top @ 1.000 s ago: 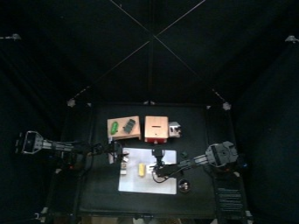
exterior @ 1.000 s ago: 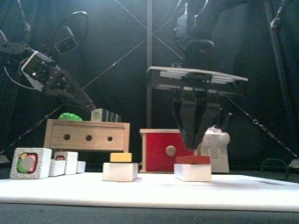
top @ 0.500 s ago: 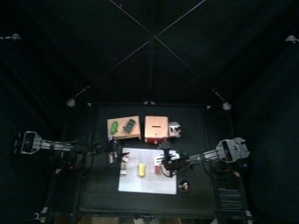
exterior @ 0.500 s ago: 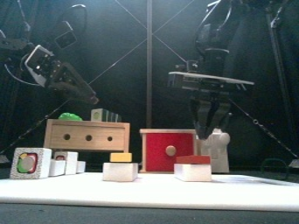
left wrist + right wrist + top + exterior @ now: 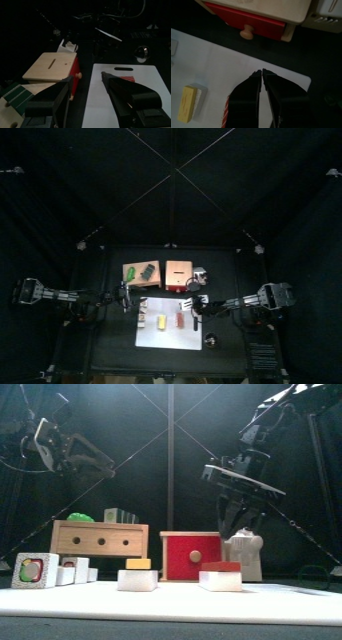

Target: Place salmon onto rice

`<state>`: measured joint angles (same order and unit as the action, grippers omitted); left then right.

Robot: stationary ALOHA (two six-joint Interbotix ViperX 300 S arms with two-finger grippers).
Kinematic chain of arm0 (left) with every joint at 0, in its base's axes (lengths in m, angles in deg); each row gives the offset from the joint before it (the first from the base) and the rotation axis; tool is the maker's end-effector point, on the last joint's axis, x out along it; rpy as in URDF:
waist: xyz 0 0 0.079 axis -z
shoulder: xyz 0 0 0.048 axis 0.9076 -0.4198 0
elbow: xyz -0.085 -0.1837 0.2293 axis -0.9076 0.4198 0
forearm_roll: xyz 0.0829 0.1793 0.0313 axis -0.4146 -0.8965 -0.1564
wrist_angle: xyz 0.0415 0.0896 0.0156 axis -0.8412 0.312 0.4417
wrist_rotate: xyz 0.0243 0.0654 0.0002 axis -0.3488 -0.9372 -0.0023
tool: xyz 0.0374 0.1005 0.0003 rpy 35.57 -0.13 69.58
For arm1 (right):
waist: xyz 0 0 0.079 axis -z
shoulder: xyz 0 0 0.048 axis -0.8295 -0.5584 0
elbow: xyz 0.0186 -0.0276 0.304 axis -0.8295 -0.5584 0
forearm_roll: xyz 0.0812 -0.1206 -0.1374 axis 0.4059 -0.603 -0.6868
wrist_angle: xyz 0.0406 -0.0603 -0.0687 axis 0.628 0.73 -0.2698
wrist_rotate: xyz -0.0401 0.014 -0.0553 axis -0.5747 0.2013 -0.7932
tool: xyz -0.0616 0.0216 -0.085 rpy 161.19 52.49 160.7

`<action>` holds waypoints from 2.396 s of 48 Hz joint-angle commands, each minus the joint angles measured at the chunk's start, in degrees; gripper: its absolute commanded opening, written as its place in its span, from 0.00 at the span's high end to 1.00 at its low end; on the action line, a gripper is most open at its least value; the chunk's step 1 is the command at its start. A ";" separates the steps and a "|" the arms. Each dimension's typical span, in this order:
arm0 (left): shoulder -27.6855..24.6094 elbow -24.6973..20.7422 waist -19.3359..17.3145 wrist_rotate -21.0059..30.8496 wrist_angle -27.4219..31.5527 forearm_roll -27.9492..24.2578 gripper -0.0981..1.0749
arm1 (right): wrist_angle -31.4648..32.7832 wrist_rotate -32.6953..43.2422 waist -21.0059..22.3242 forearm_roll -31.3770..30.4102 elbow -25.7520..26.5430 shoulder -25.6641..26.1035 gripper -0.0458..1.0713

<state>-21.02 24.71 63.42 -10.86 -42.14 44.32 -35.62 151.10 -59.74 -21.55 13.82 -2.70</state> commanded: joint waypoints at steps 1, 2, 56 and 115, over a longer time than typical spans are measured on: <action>-0.09 -1.32 0.70 -0.09 1.14 2.81 0.18 | -0.97 0.09 0.79 -1.05 -0.88 3.08 0.48; -0.09 -1.41 0.70 -0.09 1.58 3.16 0.18 | -1.05 0.09 0.88 -1.05 -1.23 3.25 0.48; 0.00 -4.75 9.58 0.18 18.54 12.57 0.18 | -6.24 0.18 -4.31 -3.34 -5.98 4.83 0.48; 2.90 -21.45 -5.98 -0.53 45.70 17.23 0.18 | -6.42 0.18 -3.87 -4.31 -3.25 1.67 0.48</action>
<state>-18.30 8.80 58.85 -11.30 -1.80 63.48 -41.86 151.28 -64.14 -25.50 9.51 -1.82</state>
